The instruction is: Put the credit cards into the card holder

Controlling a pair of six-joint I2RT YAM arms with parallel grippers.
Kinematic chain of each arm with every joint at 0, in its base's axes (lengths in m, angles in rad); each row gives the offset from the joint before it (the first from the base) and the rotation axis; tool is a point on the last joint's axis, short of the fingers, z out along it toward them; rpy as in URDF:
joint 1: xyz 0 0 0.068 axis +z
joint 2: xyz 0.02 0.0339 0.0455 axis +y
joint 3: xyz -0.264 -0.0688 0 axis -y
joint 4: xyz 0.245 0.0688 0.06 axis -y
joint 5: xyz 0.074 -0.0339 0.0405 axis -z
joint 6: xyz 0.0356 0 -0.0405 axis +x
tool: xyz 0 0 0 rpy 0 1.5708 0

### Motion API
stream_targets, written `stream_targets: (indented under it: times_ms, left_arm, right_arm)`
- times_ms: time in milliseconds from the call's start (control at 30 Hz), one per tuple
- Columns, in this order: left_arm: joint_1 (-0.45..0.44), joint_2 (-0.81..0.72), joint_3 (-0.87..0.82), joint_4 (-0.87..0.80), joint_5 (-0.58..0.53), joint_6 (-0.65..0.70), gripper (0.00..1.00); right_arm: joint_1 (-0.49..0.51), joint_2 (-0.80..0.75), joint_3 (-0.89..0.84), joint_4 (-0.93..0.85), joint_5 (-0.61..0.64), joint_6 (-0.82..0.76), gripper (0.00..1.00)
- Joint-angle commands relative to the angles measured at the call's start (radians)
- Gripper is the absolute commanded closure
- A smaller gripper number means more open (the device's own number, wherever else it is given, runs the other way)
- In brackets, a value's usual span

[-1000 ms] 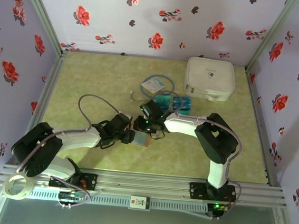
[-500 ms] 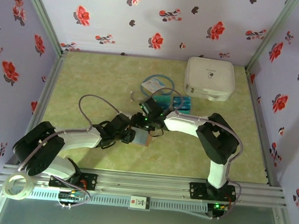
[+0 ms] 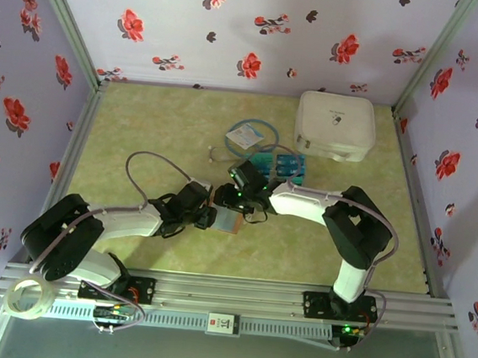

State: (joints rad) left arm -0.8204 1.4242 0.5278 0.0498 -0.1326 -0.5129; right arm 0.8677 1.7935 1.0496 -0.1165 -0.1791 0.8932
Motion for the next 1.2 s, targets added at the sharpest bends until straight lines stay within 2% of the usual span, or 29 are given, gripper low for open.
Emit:
stream_targets:
  times_ms: [0, 167, 533, 1167]
  left_arm:
    - [-0.01, 0.043, -0.039, -0.091, 0.003, 0.002, 0.5]
    - [-0.01, 0.045, -0.039, -0.09, 0.002, 0.002, 0.5]
    - [-0.01, 0.046, -0.041, -0.085, 0.005, -0.001, 0.5]
    - [-0.01, 0.048, -0.04, -0.076, 0.005, -0.005, 0.5]
  right_arm:
    - [0.002, -0.005, -0.006, 0.028, 0.01, 0.024, 0.48]
    - [0.003, 0.002, 0.0, 0.038, 0.004, 0.027, 0.48]
    - [0.002, -0.082, -0.033, -0.007, 0.049, 0.017, 0.46]
    - [0.009, 0.019, 0.004, 0.088, -0.04, 0.052, 0.46]
